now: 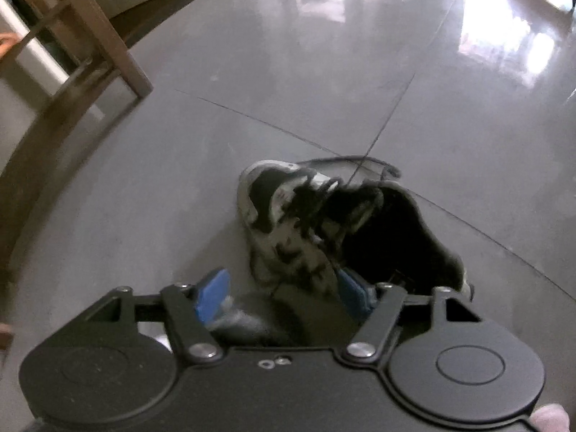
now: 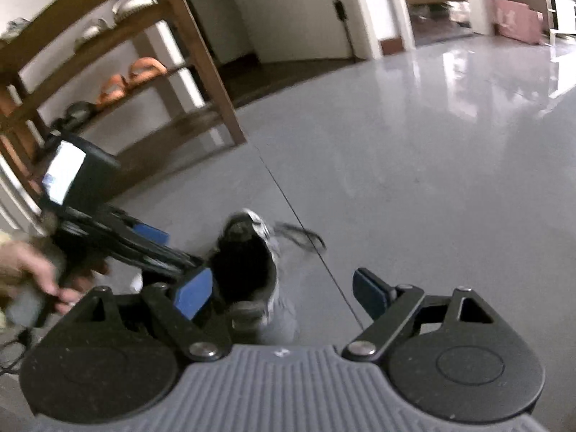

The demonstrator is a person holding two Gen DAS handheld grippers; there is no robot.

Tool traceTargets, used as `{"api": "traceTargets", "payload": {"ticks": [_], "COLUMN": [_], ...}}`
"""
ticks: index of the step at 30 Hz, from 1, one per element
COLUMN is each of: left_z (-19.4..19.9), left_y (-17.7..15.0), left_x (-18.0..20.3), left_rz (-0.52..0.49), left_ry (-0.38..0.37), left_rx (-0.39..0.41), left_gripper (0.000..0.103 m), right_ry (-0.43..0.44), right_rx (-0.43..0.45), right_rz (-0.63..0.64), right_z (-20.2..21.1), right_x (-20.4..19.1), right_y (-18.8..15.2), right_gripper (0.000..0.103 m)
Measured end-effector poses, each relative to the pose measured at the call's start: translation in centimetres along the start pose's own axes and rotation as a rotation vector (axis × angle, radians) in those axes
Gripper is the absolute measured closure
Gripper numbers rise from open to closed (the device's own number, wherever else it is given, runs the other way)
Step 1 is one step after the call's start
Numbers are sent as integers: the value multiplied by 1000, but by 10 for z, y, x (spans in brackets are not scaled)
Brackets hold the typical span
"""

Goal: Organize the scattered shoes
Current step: 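Close the left gripper on a black-and-white sneaker while the right gripper hovers nearby, then lift and carry the black-and-white sneaker with the left gripper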

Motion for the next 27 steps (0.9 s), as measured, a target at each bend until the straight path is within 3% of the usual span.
{"api": "traceTargets", "payload": {"ticks": [3,6,10,14,18,20,21,24,27], "left_z": [-13,-12,-30,-40,-47,-49,-48,-48,-44], "left_y": [-3,-7,-4,-5,-8,-7,-7,-6,-8], "left_x": [11,12,23,26,16,16,17,19,17], "left_rz": [-7,21,35,83,200,194,181,158,144], "left_ry": [-6,-16,-87,-84,-48,-35,7,44,50], "left_rx": [-76,-77,-156,-175,-126,-115,-98,-67,-37], "left_gripper": [34,33,34,35,38,47,52,61,68], "right_ry": [64,106,185,219,296,271,244,161,144], "right_rx": [31,49,50,30,81,113,112,106,135], "right_rz": [-21,-121,-208,-153,-261,-313,-314,-235,-183], "right_z": [-12,-24,-38,-33,-8,0,1,9,19], "right_x": [17,34,43,40,51,60,62,54,43], "right_y": [15,23,27,28,27,25,24,22,22], "right_gripper": [15,15,15,15,15,15,15,15,15]}}
Point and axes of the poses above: each gripper's, at about its wrist camera, not at the fingertips, and z roughly against the way its jaws point, x to its right, y to its top, the point moved 9 cm from there along -z, roughly the way its jaws point, and after that the axes turned 4 degrees about y, right-handed, at the moved point
